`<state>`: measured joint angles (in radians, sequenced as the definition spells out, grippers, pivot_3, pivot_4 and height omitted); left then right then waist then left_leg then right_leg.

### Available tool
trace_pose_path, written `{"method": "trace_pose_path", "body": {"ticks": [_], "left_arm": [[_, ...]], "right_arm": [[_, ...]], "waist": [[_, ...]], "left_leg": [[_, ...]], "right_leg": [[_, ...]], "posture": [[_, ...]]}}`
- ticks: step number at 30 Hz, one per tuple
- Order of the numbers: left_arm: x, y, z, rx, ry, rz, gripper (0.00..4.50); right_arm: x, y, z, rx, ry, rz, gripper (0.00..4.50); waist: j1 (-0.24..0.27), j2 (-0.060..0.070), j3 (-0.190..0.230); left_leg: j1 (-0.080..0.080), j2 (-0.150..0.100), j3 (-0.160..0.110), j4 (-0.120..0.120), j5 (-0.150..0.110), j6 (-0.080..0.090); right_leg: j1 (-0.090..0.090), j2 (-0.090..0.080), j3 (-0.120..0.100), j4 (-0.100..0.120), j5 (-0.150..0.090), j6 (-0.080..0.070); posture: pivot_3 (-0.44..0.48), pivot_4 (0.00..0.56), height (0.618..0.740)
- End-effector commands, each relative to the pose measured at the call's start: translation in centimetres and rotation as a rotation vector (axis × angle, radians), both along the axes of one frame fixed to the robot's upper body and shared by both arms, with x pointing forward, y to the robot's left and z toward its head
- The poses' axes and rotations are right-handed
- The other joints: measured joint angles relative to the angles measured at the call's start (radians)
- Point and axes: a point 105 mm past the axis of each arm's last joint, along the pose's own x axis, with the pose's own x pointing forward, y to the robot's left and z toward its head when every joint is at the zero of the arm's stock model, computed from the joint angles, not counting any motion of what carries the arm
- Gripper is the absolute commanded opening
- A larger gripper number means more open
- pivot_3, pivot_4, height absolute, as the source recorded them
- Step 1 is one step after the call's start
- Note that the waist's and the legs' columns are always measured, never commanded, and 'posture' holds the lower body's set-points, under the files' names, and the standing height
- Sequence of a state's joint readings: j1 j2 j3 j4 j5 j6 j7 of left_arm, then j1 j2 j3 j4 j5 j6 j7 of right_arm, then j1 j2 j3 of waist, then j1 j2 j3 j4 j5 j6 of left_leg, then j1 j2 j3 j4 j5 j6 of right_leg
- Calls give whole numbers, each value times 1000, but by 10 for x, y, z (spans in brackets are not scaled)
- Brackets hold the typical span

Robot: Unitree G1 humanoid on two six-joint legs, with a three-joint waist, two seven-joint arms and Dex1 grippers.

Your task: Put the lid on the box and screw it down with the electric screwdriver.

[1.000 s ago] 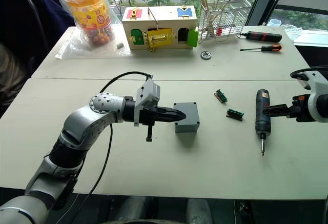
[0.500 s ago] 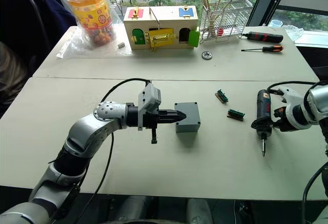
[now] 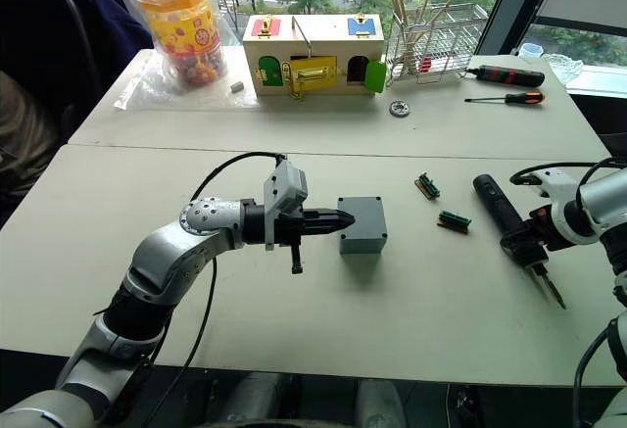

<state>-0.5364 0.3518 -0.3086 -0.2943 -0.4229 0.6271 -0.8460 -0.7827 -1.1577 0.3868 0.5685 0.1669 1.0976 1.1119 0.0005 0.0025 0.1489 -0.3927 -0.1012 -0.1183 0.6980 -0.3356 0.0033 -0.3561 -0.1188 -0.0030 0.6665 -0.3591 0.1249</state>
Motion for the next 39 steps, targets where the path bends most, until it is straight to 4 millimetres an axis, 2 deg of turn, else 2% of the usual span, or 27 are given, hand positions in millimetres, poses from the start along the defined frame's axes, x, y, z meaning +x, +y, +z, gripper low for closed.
{"method": "trace_pose_path", "body": {"ticks": [1, 4, 8, 10, 11, 14, 17, 18, 25, 31, 36, 39], "left_arm": [[3, 4, 13, -28, -34, -12, 0], [9, 7, 16, -76, 16, -12, 0], [20, 15, 22, -107, 60, 5, 0], [19, 14, 19, -67, 49, -10, 0], [20, 13, 17, -48, 45, -14, 0], [27, 9, 11, -6, 29, 0, 0], [40, 3, 2, 22, 24, 38, 0], [41, 2, -1, 33, 21, 34, 0], [44, -7, -1, 38, 10, 6, 0], [42, -14, -3, 57, 10, -31, 0], [46, -14, -22, 137, 19, -23, 0], [47, -14, -25, 140, 24, -23, 0]], "right_arm": [[19, -17, 38, -103, -187, -33, 1760], [38, -12, 81, -76, -386, -50, 1760], [59, 27, 149, 200, -829, -39, 1760], [57, 50, 174, 327, -1092, 4, 1760], [52, 61, 178, 378, -1179, 17, 1760], [43, 90, 169, 488, -1286, 4, 1760], [28, 122, 169, 747, -1371, 26, 1760], [25, 129, 167, 780, -1373, 30, 1760], [10, 173, 145, 802, -1312, 160, 1760], [8, 187, 133, 781, -1283, 193, 1760], [12, 194, 129, 782, -1286, 190, 1760], [14, 196, 127, 784, -1289, 184, 1760]], "waist": [[1, 0, 0], [1, 10, 2], [-4, 11, 2], [-13, 10, 3], [-12, 10, 3], [-9, 10, 2], [-9, 10, 2], [-10, 10, 2], [-20, 11, 2], [-24, 11, 2], [-22, 11, 2], [-21, 11, 2]], "left_leg": [[0, 0, 1, 0, 0, 0], [-1, -3, 4, 0, 0, 0], [-10, 1, 5, 0, 0, 0], [-13, 3, 6, 1, 0, -1], [-13, 4, 6, 0, 0, 0], [-14, 4, 4, 1, 0, -1], [-14, -2, 1, 5, 1, 0], [-14, -5, 1, 5, 2, 1], [-14, -7, -3, 1, 2, 2], [-14, -7, 1, 2, 2, 1], [-14, -7, 0, 2, 2, 1], [-14, -7, 0, 2, 2, 1]], "right_leg": [[0, 0, 0, 0, 0, 0], [-3, -2, 0, 0, 0, 0], [-15, 0, 0, 6, 0, 0], [-20, 1, -1, 15, 0, 0], [-20, 1, -2, 19, 0, 0], [-20, 1, -2, 21, 0, 0], [-18, -1, -2, 21, 0, 0], [-19, -2, -1, 21, 0, 0], [-21, -2, -1, 26, 0, 0], [-25, -3, 0, 32, 0, 0], [-25, -3, 0, 33, 0, 0], [-25, -3, 0, 33, 0, 0]], "posture": [[0, 150, 740], [0, 150, 740], [0, 150, 740], [0, 150, 740], [0, 150, 740], [0, 150, 740], [0, 150, 740], [0, 150, 740], [0, 150, 740], [0, 150, 740], [0, 150, 740], [0, 150, 740]]}}
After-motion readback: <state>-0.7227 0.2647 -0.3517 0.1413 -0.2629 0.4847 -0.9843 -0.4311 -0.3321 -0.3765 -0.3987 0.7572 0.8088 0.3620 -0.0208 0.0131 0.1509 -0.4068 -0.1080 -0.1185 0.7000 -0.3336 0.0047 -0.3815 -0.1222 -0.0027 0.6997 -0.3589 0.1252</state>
